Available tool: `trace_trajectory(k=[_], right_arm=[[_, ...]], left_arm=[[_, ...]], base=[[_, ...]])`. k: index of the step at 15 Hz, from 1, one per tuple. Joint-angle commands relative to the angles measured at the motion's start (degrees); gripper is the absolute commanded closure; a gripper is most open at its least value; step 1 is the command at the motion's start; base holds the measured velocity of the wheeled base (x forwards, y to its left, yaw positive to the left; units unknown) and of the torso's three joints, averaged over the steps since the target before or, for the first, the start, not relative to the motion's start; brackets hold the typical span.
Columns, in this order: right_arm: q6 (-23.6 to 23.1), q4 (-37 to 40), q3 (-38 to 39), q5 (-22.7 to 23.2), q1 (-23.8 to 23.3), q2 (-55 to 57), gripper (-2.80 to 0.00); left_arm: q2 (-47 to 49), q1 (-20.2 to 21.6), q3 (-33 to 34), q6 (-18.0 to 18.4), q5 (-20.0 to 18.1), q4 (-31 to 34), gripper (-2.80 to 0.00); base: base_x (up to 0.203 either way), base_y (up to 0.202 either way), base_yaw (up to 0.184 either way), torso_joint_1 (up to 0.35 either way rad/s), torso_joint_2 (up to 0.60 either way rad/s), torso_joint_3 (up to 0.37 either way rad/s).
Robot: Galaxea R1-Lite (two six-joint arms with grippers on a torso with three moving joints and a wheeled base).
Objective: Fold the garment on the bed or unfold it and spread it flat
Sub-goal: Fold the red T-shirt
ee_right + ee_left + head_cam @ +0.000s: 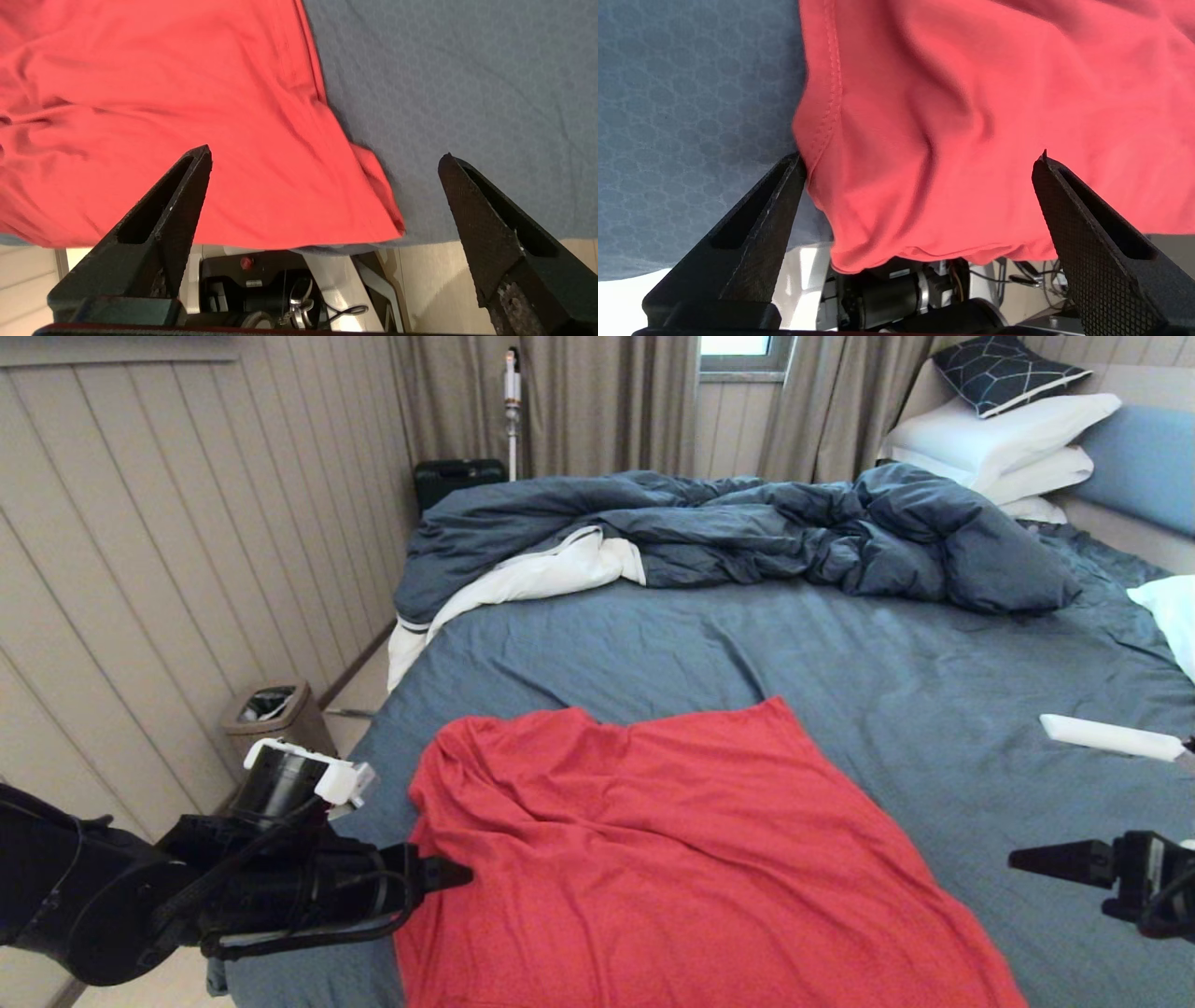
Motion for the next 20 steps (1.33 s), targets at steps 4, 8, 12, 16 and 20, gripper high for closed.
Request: trace_trajectory(k=[4, 8, 12, 16, 20], right_arm=[[0.1, 0.1, 0.2, 0.2, 0.0, 0.5, -2.8], [0.1, 0.1, 0.3, 0.2, 0.1, 0.6, -2.8], [0.0, 0.1, 0.8, 0.2, -0.6, 0.7, -2.8], [-0.4, -1.7, 0.8, 0.1, -0.8, 4.1, -2.8], [-3.7, -3.5, 3.1, 0.2, -0.4, 8.3, -2.8]], left_arm=[[1.3, -0.1, 0.6, 0.1, 0.4, -0.1, -2.8], [1.3, 0.0, 0.4, 0.0, 1.1, -0.1, 0.0], [1.1, -0.1, 0.5, -0.3, 0.8, -0.1, 0.0], [0.8, 0.0, 0.6, -0.5, 0.9, -0.1, 0.0], [0.6, -0.1, 0.8, -1.1, 1.1, -0.1, 0.0]], base=[[0.0, 0.0, 0.0, 0.0, 0.0, 0.0], [0.0, 0.0, 0.0, 0.0, 0.0, 0.0], [0.0, 0.0, 0.0, 0.0, 0.0, 0.0], [0.0, 0.0, 0.0, 0.0, 0.0, 0.0], [0.0, 0.0, 0.0, 0.0, 0.0, 0.0]])
